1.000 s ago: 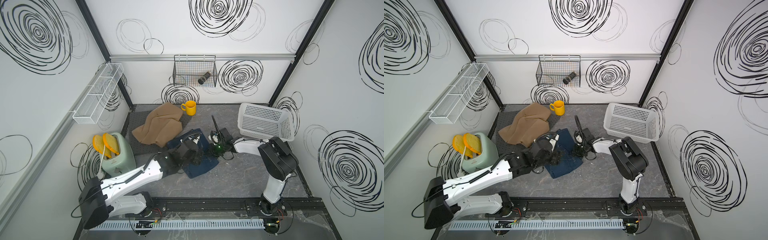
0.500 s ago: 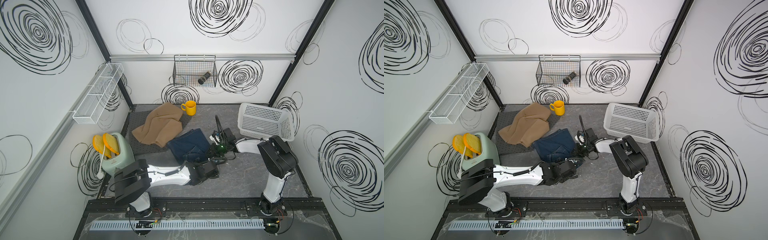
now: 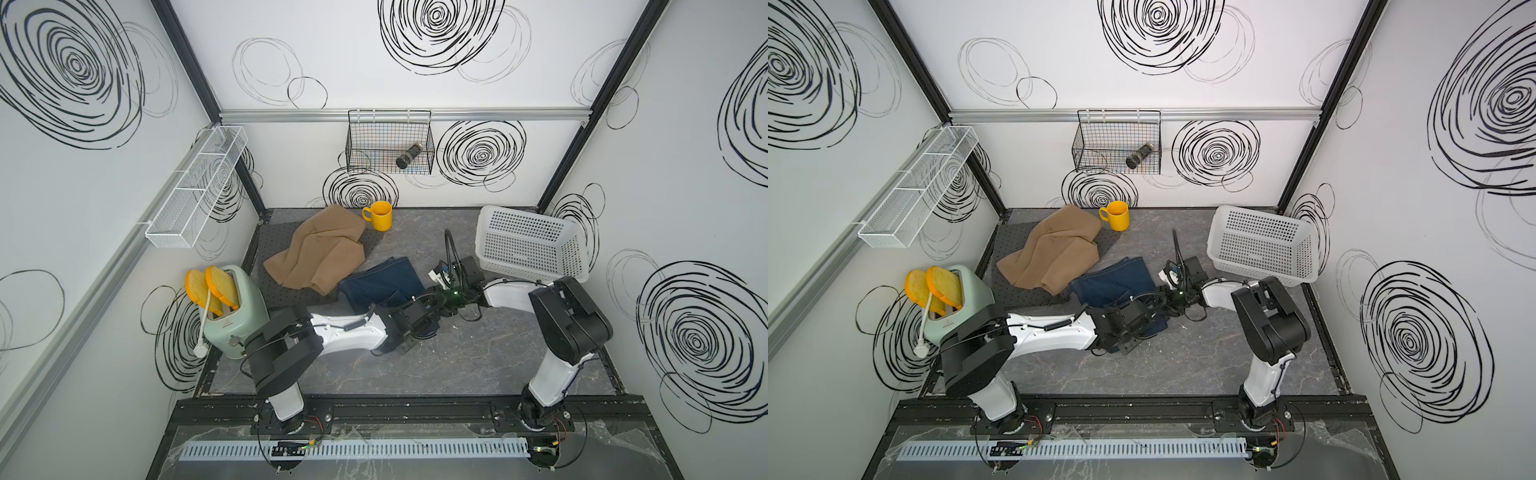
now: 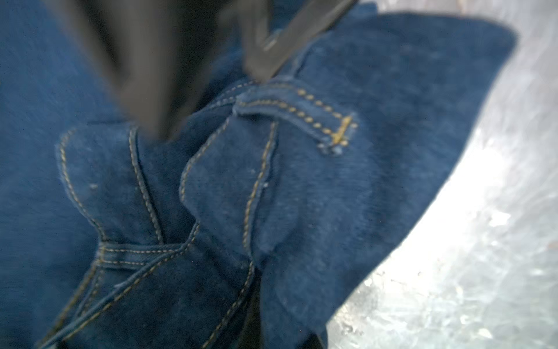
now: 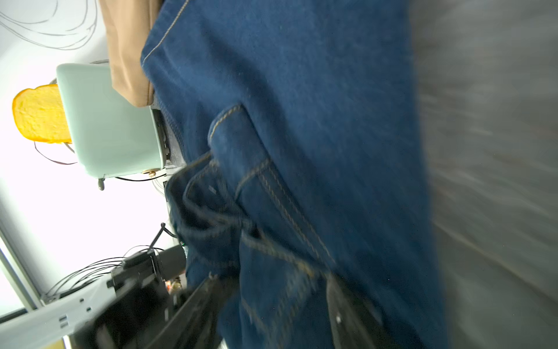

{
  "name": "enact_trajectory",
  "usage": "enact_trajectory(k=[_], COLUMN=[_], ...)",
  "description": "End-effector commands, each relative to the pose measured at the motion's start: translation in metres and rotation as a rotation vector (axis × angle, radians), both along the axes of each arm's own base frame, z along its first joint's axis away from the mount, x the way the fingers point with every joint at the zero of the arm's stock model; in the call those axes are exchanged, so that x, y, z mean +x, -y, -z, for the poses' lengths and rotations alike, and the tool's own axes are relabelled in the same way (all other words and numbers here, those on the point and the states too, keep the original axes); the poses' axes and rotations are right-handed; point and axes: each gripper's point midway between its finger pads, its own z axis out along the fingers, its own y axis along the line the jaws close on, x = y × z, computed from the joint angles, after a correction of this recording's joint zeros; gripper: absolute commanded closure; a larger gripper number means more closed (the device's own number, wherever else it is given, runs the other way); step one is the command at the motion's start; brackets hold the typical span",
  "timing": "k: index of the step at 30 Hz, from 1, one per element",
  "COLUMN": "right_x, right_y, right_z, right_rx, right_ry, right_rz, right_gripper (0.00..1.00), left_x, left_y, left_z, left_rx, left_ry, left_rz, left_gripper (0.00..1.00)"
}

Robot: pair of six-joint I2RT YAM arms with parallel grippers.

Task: Roll up the skirts
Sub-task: Roll the skirt at the center of the board.

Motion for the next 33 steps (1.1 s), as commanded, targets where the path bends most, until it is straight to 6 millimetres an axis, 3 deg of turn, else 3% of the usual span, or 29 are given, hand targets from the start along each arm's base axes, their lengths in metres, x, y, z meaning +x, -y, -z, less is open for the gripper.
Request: enact_trajectory(k=[1,4,6,11,15,18,21,24,28,32,33], right_x=[0.003,0.003,-0.007,-0.049,-0.055,-0.049,-0.044,-0.056,-0.082,-0.077,-0.075], right_y=[0.044,0.069,0.073,0.049,0.035,0.037,0.048,0.059,0.033,0.031,0.028], right_z=[-0.013,-0.029,-0.032,-0.029,-0.036,-0.052,-0.051,-0.034,-0.024,-0.006,-0.006], right_rx=[-0.028,-0.057,-0.068,-0.091,-0.192,-0.123,-0.117,-0.167,-0.079,-0.154,-0.158], right_ry=[-0.021,0.035,0.065,0.145,0.322,0.427,0.379,0.189,0.055,-0.026,-0.021], right_rz=[0.16,0.234,0.233,0.07,0.035,0.108,0.202,0.241,0.144,0.164,0.16], right_gripper=[0.29,0.27,0.23,0.02,0.04,0.03,0.03,0.05,0.07,0.07,0.07], left_x=[-0.008,-0.016,-0.022,-0.042,-0.055,-0.054,-0.05,-0.035,-0.036,-0.033,-0.034], left_y=[0.016,0.029,0.035,0.049,0.057,0.065,0.073,0.07,0.079,0.081,0.081], left_z=[-0.014,-0.032,-0.042,-0.063,-0.07,-0.078,-0.094,-0.096,-0.098,-0.104,-0.104], left_rx=[-0.227,-0.429,-0.54,-0.708,-0.826,-0.954,-1.104,-1.185,-1.204,-1.281,-1.291], left_ry=[-0.21,-0.38,-0.507,-0.722,-0.844,-0.926,-1.013,-1.035,-1.073,-1.114,-1.132], left_rz=[-0.064,-0.1,-0.116,-0.109,-0.13,-0.181,-0.215,-0.321,-0.303,-0.304,-0.303], left_gripper=[1.0,1.0,1.0,1.0,1.0,0.98,0.97,0.98,0.98,0.98,0.94])
